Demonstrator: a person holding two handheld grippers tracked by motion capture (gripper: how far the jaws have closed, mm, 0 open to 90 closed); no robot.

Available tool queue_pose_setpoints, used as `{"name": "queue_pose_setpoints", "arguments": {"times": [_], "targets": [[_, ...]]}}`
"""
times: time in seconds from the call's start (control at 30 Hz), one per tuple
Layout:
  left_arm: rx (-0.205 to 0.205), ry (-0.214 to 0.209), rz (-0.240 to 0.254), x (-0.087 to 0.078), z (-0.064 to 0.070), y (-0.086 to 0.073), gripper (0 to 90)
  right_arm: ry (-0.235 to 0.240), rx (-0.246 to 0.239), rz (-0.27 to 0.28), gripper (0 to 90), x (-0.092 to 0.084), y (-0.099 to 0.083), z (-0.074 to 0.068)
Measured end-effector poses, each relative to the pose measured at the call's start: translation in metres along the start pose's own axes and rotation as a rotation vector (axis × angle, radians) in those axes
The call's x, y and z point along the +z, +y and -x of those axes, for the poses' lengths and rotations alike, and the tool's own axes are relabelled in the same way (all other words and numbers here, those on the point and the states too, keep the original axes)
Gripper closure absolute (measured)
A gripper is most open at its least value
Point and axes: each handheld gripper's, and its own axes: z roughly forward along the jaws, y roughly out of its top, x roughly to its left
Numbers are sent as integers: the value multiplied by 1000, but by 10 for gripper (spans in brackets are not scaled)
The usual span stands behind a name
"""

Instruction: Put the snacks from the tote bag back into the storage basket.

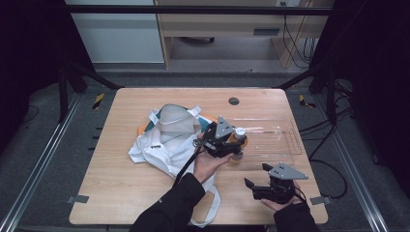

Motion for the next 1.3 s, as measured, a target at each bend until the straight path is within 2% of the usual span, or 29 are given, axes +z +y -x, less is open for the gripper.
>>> {"name": "queue_pose_setpoints", "arguments": {"times": [0.13,0.27,0.33,0.47,0.6,0.93,1.3], "targets": [[17,-2,-9,-12,-3,0,416,-4,2,-1,154,0,0,1],[11,-5,-4,-26,-8,-4,390,-5,1,-3,154,0,0,1],[10,-8,-7,-32,-10,-7,380,-6,1,-3,153,0,0,1],[38,-3,-30,-43,-14,-13,365,-10,3,-3,153,0,0,1],[31,-6,-42,-54,-19,-23,355,-12,3,-4,152,0,0,2],[32,40,-77,-80,-33,-49,331,-20,4,-5,152,0,-1,2],[-14,88,-96,-113,-52,-82,316,-36,1,-10,150,0,-1,3]]}}
